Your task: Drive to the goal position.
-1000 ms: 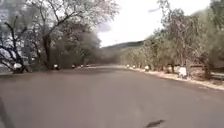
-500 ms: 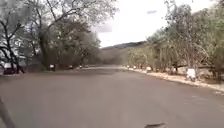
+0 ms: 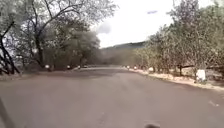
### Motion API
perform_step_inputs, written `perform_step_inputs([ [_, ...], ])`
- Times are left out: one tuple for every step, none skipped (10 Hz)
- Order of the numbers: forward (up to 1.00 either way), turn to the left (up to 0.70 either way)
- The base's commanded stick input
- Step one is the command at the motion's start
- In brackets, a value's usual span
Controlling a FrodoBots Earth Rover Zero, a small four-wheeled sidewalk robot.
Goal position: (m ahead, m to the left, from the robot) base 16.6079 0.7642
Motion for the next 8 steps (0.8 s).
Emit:
perform_step_inputs([
  [1.0,0.0],
  [1.0,0.0],
  [1.0,0.0],
  [1.0,0.0],
  [1.0,0.0],
  [1.0,0.0],
  [1.0,0.0],
  [1.0,0.0],
])
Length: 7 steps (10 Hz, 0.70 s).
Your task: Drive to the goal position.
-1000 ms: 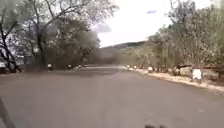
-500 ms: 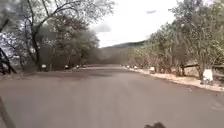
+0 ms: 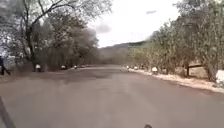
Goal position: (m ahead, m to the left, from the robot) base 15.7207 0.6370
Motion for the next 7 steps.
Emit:
perform_step_inputs([
  [1.0,0.0],
  [1.0,0.0],
  [1.0,0.0],
  [1.0,0.0],
  [1.0,0.0],
  [1.0,0.0],
  [1.0,0.0],
])
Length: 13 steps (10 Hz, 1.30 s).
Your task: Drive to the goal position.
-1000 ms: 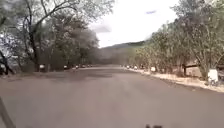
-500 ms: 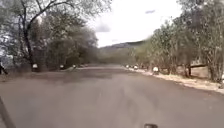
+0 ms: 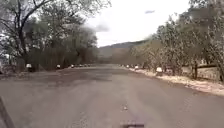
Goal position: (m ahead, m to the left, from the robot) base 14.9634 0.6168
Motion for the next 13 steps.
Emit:
perform_step_inputs([
  [1.0,0.0],
  [1.0,0.0],
  [1.0,0.0],
  [1.0,0.0],
  [1.0,0.0],
  [1.0,0.0],
  [1.0,0.0],
  [1.0,0.0],
  [1.0,0.0],
  [1.0,0.0],
  [1.0,0.0],
  [1.0,0.0],
  [1.0,0.0],
])
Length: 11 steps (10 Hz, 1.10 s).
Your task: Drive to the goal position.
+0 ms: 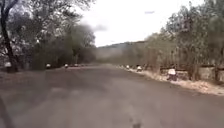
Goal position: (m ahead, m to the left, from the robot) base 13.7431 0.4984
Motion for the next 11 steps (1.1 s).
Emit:
perform_step_inputs([
  [1.0,0.0],
  [1.0,0.0],
  [1.0,0.0],
  [1.0,0.0],
  [1.0,0.0],
  [1.0,0.0],
  [1.0,0.0],
  [1.0,0.0],
  [1.0,0.0],
  [1.0,0.0],
  [1.0,0.0],
])
